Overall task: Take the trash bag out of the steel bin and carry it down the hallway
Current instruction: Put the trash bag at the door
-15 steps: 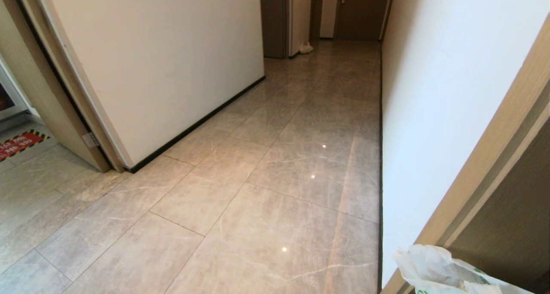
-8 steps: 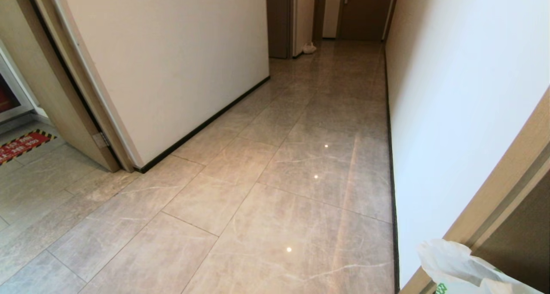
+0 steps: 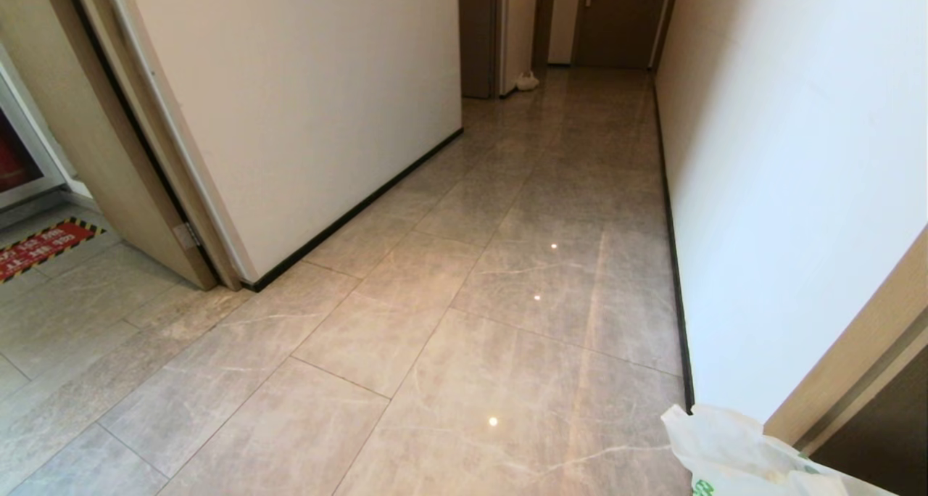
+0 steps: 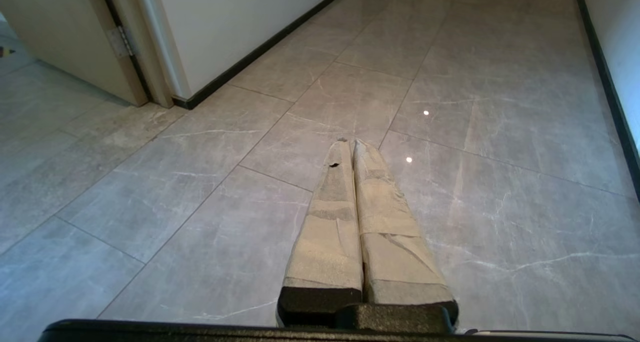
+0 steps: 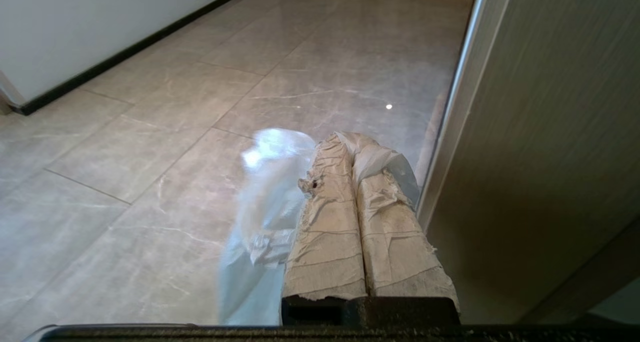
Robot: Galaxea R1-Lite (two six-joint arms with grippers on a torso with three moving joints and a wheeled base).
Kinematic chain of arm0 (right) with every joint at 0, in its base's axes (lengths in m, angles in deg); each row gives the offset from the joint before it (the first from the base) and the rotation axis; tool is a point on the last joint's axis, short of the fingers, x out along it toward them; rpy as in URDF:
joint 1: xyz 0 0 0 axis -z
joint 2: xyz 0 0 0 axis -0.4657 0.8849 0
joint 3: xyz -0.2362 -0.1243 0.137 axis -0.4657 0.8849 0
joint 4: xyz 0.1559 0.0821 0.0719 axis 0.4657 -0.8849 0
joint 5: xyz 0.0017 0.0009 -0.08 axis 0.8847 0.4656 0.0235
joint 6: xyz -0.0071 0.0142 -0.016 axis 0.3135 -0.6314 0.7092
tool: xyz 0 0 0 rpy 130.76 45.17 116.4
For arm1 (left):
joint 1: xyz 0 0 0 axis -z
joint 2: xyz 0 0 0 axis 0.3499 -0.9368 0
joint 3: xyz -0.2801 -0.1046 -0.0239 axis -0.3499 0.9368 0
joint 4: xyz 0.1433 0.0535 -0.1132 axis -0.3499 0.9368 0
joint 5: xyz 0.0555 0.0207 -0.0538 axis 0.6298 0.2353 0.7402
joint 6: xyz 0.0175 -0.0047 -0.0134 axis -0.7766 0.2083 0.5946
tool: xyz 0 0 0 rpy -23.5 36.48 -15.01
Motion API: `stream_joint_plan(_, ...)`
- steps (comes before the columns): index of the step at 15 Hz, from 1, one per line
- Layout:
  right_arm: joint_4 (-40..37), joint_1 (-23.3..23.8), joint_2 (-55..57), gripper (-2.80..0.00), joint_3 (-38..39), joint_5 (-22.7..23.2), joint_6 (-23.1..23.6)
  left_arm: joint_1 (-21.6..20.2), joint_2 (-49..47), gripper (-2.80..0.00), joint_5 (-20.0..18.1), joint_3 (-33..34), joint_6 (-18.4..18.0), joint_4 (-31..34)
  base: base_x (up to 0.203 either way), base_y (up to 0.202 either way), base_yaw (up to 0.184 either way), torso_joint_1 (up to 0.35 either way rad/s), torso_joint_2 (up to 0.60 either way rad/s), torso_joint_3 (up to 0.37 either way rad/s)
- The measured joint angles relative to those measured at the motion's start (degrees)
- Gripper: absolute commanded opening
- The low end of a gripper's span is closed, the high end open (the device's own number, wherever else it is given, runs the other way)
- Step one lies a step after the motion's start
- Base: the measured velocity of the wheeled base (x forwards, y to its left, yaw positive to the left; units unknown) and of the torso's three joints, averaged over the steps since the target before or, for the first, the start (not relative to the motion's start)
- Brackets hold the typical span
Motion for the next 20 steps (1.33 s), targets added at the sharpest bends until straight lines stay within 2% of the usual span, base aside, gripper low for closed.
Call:
stream_joint_plan(12,0.02,0.02,0.00,-2.80,0.00,0.00,-0.02,0.00,0.00,-2.80,0.00,0.00,0.03,-0.03,0.000,0.000,0.000,0.000,0.00,0.000)
stream_joint_plan(20,0.02,-0.03,0.00,-2.80,0.00,-0.02,0.11,0.00,0.00,-2.80,0.00,0.00,-0.04,-0.02,-0.170,0.000,0.000,0.002,0.00,0.003)
